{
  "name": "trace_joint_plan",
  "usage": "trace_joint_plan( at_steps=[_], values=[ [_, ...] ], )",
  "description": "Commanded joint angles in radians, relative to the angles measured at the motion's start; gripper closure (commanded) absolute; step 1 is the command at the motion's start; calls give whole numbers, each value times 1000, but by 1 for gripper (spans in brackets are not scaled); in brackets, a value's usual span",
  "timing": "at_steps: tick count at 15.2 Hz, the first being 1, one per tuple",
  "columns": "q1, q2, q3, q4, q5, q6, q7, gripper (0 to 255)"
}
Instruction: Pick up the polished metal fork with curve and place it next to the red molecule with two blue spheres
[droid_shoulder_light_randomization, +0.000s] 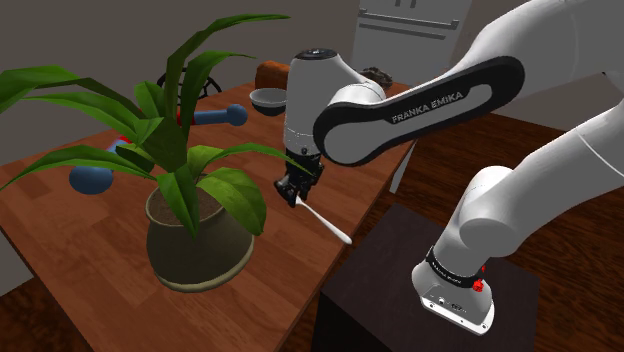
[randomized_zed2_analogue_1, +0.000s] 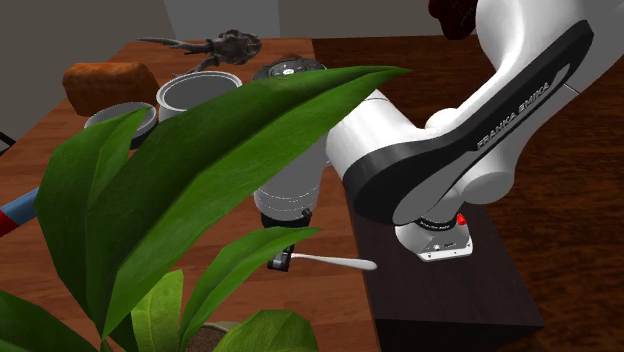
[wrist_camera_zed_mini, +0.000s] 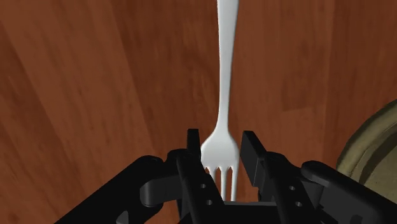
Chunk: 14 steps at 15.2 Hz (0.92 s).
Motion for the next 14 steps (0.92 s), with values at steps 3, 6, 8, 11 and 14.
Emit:
trace_joint_plan(
  at_steps=[3, 6, 8, 11, 14],
  values=[
    [1, -24, -12, 38, 0, -62, -5, 255],
    [1, -38, -21, 68, -2, -106, -8, 255],
    [1, -46, -26, 89, -3, -134, -9, 255],
    [0, -56, -33, 121, -5, -177, -11, 255],
    [-2, -64, -40, 156, -8, -219, -12, 255]
  ],
)
